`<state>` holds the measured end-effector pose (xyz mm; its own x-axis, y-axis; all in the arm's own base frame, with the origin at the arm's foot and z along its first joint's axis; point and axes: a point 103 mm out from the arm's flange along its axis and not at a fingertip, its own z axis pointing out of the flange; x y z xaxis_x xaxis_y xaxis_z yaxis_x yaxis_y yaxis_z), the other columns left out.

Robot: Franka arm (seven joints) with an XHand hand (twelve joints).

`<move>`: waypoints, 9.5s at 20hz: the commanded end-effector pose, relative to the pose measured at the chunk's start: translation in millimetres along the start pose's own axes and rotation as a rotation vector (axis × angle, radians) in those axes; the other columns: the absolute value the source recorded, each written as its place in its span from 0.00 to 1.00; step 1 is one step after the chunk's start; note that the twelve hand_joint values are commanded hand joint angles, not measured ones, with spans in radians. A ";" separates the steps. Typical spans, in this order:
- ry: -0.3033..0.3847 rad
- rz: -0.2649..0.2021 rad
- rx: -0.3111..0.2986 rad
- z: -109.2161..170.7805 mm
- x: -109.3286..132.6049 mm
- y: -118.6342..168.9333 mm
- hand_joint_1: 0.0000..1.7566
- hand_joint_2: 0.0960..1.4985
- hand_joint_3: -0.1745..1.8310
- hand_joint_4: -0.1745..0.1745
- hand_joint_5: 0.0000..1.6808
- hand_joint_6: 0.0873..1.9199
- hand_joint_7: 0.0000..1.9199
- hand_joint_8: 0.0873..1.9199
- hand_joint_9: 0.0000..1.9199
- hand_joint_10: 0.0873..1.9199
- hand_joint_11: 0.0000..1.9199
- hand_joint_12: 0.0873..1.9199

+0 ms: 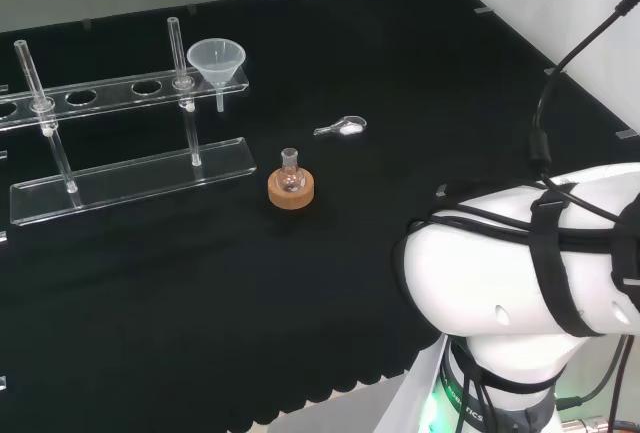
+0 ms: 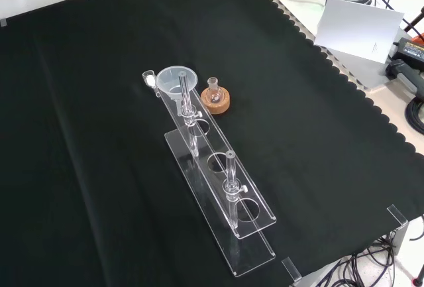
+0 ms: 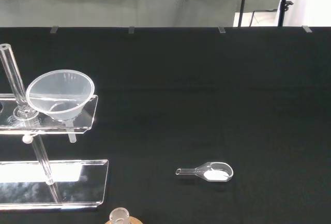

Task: Pick up the funnel from the transparent funnel stand.

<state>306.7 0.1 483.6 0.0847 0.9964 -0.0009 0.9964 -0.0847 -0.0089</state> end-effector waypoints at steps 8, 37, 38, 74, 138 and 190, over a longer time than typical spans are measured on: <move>-0.033 0.003 0.006 1.8 6.1 3.1 0.00 0.74 0.32 0.53 0.13 0.00 0.00 0.22 0.09 0.31 0.09 0.69; -0.058 -0.099 0.136 86.2 51.3 106.6 0.00 0.73 0.29 0.52 0.12 0.00 0.00 0.22 0.09 0.31 0.08 0.70; -0.060 -0.105 0.142 90.5 52.9 110.8 0.00 0.73 0.29 0.51 0.12 0.00 0.00 0.23 0.09 0.31 0.08 0.70; -0.159 -0.272 0.379 181.8 113.9 175.1 0.28 0.49 0.17 0.45 0.02 0.00 0.00 0.17 0.05 0.43 0.07 0.77; -0.289 -0.318 0.426 217.5 130.5 215.0 0.41 0.39 0.30 0.61 0.12 0.00 0.00 0.28 0.08 0.47 0.17 0.79; -0.449 -0.272 0.316 119.7 114.8 179.8 0.53 0.49 0.40 0.52 0.27 0.27 0.30 0.33 0.54 0.16 0.37 0.65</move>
<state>516.7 107.9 331.5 -0.2705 0.9034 -0.3328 0.9252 0.1484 -0.3493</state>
